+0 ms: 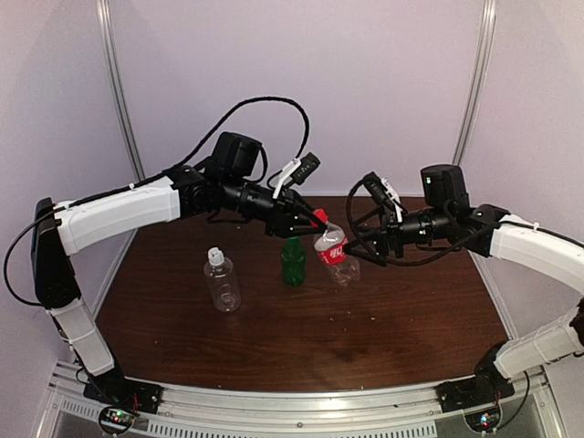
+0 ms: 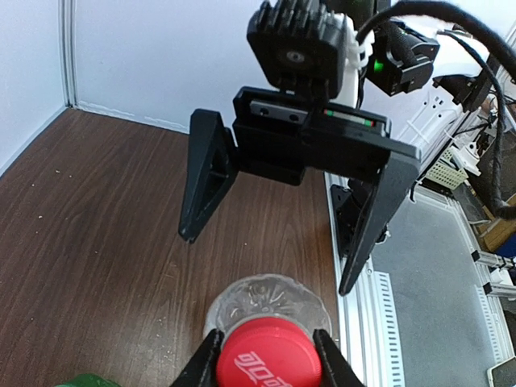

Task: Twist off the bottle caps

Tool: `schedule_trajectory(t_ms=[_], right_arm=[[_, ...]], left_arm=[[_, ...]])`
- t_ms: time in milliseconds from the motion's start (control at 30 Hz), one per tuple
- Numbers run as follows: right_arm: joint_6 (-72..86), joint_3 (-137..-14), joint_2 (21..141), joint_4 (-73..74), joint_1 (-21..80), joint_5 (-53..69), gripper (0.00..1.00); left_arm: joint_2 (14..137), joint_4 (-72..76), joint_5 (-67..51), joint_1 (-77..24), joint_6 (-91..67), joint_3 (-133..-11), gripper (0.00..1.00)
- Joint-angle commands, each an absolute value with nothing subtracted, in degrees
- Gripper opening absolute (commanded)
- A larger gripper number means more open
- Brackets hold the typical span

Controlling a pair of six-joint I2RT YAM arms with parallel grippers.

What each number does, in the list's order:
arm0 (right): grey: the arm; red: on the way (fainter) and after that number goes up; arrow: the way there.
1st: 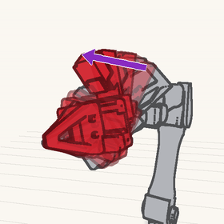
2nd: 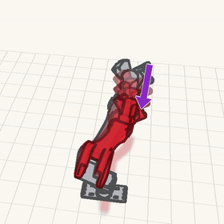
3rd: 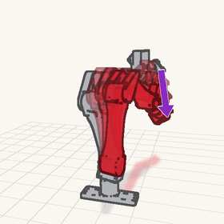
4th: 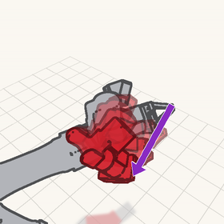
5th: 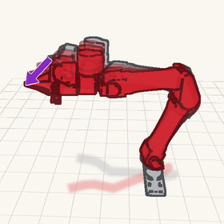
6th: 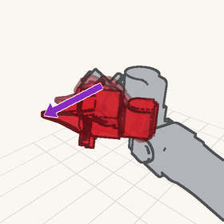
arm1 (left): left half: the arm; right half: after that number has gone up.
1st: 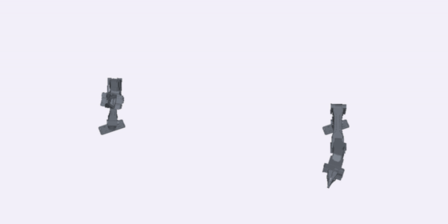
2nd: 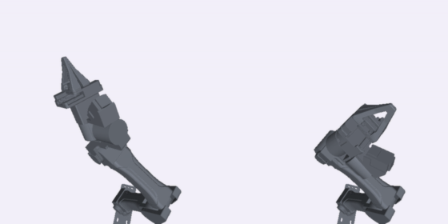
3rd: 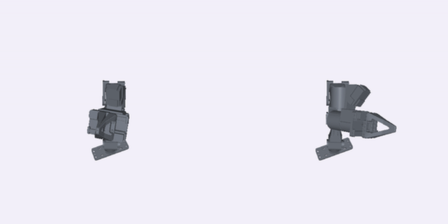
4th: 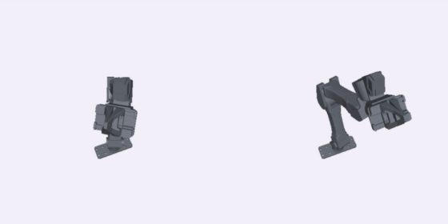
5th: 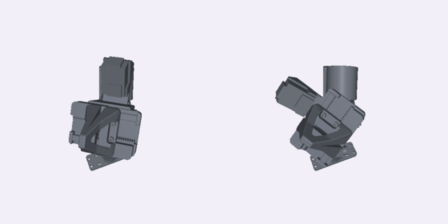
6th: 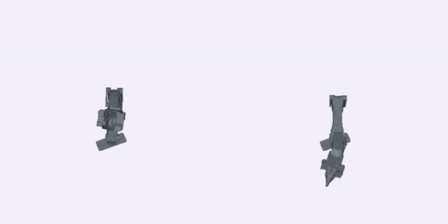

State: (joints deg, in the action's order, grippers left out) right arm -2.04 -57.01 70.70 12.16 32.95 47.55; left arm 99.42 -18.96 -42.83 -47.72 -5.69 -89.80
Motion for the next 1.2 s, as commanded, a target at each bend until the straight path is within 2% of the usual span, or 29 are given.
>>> schedule_trajectory(t_ms=[0,200,400,733,800,867,933,967,1000,1067,1167], right_arm=[[-3.82,-60.09,73.87,11.57,35.66,48.70,0.99],[-3.80,-61.12,76.86,10.02,37.88,49.52,0.93],[-3.43,-61.17,77.74,8.84,38.15,51.06,0.82],[-3.60,-60.90,77.78,8.04,38.20,52.53,0.51],[-3.32,-60.82,77.93,7.80,38.20,53.44,0.47],[-2.73,-60.82,78.04,7.50,38.17,54.11,0.47],[-2.11,-60.46,78.05,6.92,38.36,54.79,0.47],[-1.81,-60.28,77.98,6.49,38.41,55.17,0.46],[-1.46,-59.96,77.84,6.01,38.41,55.50,0.46],[-0.64,-59.42,77.62,4.79,38.49,56.30,0.46],[0.00,-58.92,77.52,3.75,38.55,57.76,0.46]], left_arm=[[98.61,-14.53,-44.93,-48.24,-7.36,-91.17,0.04],[98.32,-12.50,-45.20,-48.32,-8.58,-90.18,0.03],[98.00,-9.53,-46.26,-48.34,-10.57,-88.50,0.03],[97.62,-6.52,-47.79,-48.19,-12.04,-86.29,0.05],[97.12,-3.74,-48.89,-48.02,-13.32,-84.82,0.12],[96.44,0.42,-50.49,-47.80,-15.18,-82.91,0.24],[95.57,5.12,-51.87,-47.81,-17.05,-80.95,0.42],[95.30,7.07,-52.35,-47.73,-17.81,-80.15,0.55],[95.01,8.66,-52.53,-47.68,-18.67,-79.44,0.62],[94.48,11.40,-52.69,-47.49,-19.94,-78.23,0.70],[93.56,15.48,-52.68,-46.88,-22.42,-76.27,0.75]])
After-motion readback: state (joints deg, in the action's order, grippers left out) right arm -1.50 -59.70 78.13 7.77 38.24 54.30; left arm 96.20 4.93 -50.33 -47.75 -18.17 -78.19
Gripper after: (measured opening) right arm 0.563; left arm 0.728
